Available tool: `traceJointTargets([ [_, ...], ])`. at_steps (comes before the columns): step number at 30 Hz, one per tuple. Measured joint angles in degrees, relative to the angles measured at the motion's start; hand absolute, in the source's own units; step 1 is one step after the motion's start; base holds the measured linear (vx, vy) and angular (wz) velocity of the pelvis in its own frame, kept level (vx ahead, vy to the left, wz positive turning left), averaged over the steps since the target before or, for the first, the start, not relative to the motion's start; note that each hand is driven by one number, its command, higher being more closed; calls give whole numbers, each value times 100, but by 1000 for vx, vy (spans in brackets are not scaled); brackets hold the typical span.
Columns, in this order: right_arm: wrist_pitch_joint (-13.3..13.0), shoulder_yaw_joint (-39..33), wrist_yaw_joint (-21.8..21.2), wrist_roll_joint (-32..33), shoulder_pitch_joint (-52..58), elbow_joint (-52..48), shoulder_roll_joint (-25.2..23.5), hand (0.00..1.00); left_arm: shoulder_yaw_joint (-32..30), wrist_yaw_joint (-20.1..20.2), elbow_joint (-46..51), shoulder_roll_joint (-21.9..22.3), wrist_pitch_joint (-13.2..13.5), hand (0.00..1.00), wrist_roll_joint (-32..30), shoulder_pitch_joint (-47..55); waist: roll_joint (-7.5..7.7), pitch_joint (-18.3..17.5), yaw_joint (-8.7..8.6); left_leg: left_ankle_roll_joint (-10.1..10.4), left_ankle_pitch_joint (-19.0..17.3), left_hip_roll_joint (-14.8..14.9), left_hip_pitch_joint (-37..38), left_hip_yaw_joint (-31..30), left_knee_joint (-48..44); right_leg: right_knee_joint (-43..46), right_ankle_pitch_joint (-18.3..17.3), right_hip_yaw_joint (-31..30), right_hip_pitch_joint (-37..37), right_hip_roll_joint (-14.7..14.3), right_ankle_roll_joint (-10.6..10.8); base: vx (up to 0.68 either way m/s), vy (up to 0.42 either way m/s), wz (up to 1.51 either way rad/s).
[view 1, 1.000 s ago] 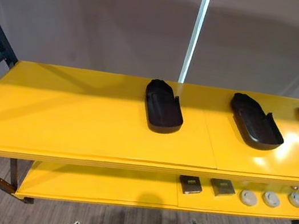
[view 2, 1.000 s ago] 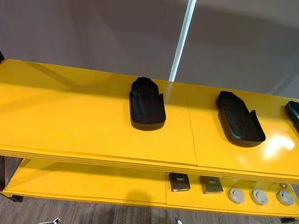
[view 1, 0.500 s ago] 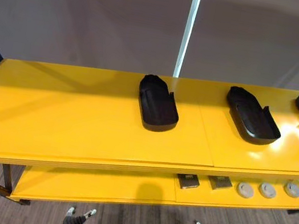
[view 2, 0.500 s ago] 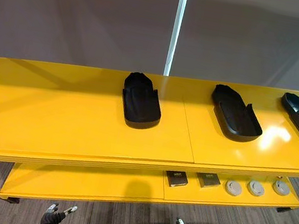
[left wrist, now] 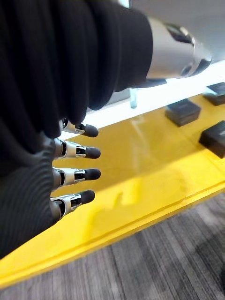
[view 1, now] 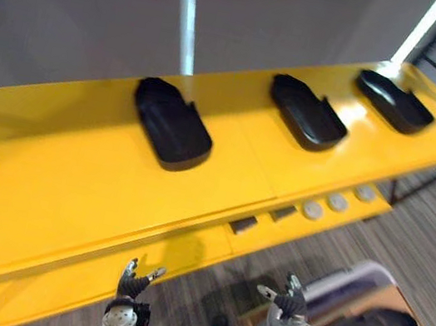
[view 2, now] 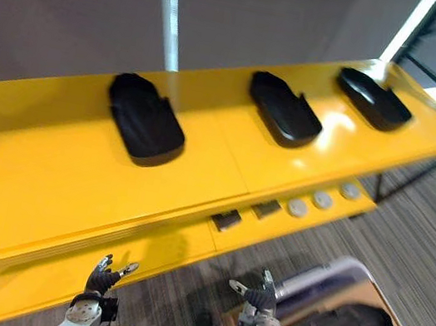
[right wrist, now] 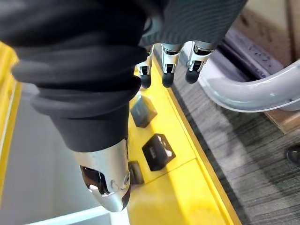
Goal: Walk over and take plastic housings, then place them on the shelf
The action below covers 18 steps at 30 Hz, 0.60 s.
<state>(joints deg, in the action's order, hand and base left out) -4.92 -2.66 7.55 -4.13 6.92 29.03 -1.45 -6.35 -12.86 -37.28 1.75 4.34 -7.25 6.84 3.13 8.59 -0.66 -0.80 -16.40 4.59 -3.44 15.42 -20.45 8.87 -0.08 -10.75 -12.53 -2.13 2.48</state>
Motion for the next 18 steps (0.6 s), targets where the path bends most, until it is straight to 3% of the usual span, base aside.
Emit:
traceJointTargets([
  [2,-3,68,1,0,-53,-29,16,0,-2,-1,9,28,-15,0,-2,-46,-54,78,14,-118,21,94,23,592,73,357,-42,831,-231,317,-48,-195,109,-142],
  [4,-3,102,-1,-39,-42,130,19,0,-44,-6,7,-58,-36,0,-2,-20,-84,78,15,-175,98,189,300,1107,310,1413,-502,1808,-182,600,-95,-130,99,-113],
  [6,-31,112,-1,-80,-56,328,30,0,-48,-4,-16,-166,-37,0,-3,-9,-101,68,8,-151,186,275,403,1451,443,1733,-873,2200,110,692,-103,-100,24,-100],
  [8,-73,195,-15,-98,-221,642,96,0,-86,-3,-130,-253,-43,0,-4,-15,-101,38,6,-103,274,348,402,1877,546,1797,-1179,2808,453,914,-93,-109,-42,-124],
  [9,-147,340,-18,-99,-390,790,159,0,-105,-6,-176,-280,-78,0,0,4,-96,15,65,-67,352,364,385,2209,595,1550,-1206,3323,673,1148,-124,-115,-159,-165],
  [10,-163,432,-15,-99,-573,802,178,0,-101,-2,-222,-319,-81,0,4,-4,-34,-24,166,-10,411,326,309,2381,604,1021,-1007,3793,871,1339,-245,-107,-206,-178],
  [11,-158,500,-15,-100,-721,862,191,0,-104,-6,-345,-350,-81,0,6,-15,25,-62,168,40,444,302,253,2397,612,565,-941,3840,943,1311,81,-82,-239,-131],
  [13,-126,495,-9,-99,-837,1014,293,0,-55,11,-663,-288,-140,0,12,-122,-228,-56,111,180,667,421,276,2214,589,-19,-588,3555,1134,958,-18,-28,-254,-83],
  [15,-102,499,-8,-98,-705,1018,350,0,-53,11,-673,-198,-138,0,8,-69,-332,-40,139,268,602,658,352,2127,292,-251,-492,3360,1336,774,-102,-2,-208,-72],
  [16,-98,495,-6,-91,-520,1018,369,0,-53,18,-754,-202,-137,0,5,-55,-385,-45,126,358,543,959,335,2083,-192,-407,-451,3221,1456,580,-168,-22,-221,-67],
  [18,-99,493,-2,-72,-379,1021,417,0,-52,18,-813,-191,-138,0,6,-42,-386,-37,142,357,543,1216,264,2032,-665,-520,-412,2948,1530,420,-230,-9,-171,-78],
])
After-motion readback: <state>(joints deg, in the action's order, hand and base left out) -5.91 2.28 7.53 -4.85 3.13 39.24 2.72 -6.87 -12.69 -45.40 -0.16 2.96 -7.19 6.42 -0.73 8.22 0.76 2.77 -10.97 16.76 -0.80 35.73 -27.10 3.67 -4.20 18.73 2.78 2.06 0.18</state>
